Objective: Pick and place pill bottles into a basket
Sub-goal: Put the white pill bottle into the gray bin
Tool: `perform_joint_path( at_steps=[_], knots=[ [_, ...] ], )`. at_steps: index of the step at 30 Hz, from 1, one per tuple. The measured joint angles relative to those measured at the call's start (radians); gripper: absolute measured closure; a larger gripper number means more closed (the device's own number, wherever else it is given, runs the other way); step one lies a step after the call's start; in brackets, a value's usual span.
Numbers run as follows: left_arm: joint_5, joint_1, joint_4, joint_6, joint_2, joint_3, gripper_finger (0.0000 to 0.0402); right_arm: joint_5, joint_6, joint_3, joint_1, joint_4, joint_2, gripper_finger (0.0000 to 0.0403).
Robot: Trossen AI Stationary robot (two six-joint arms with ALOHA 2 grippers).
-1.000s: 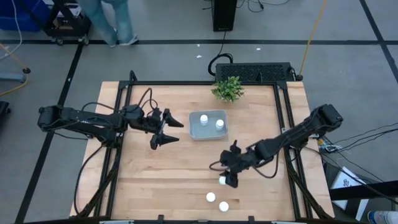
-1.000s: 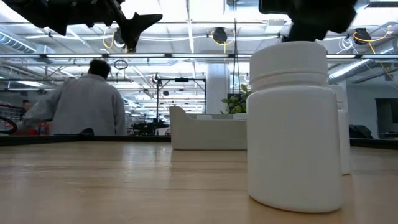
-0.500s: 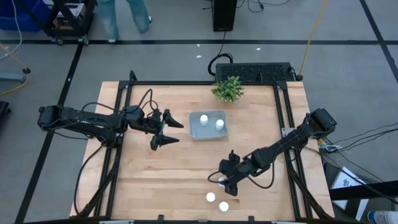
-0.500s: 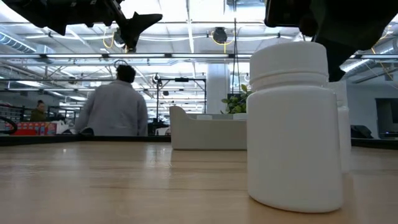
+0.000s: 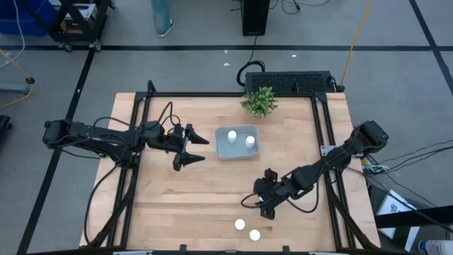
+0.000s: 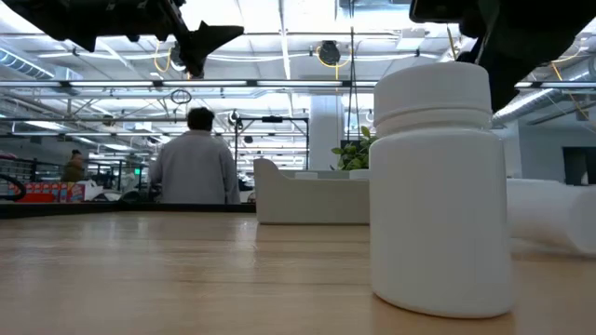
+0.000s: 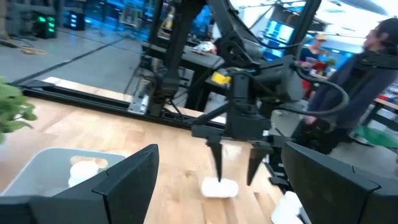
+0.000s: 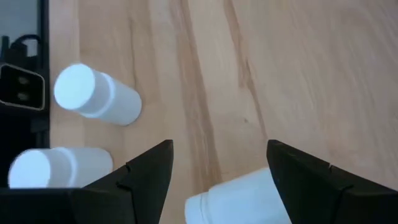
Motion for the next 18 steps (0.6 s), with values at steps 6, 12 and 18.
perform_joint_path(
  at_steps=[6,12,18],
  knots=[
    [-0.073,-0.011,-0.028,0.024,0.000,0.000,0.0055,0.021,0.139,0.000,0.011,-0.072,-0.002,0.0151],
    [-0.072,-0.011,-0.063,0.036,0.000,0.000,0.0055,-0.034,0.333,0.000,0.029,-0.144,-0.002,0.0153],
    [-0.064,-0.011,-0.063,0.040,0.000,0.000,0.0055,-0.055,0.485,-0.001,0.025,-0.255,0.008,0.0153]
  ],
)
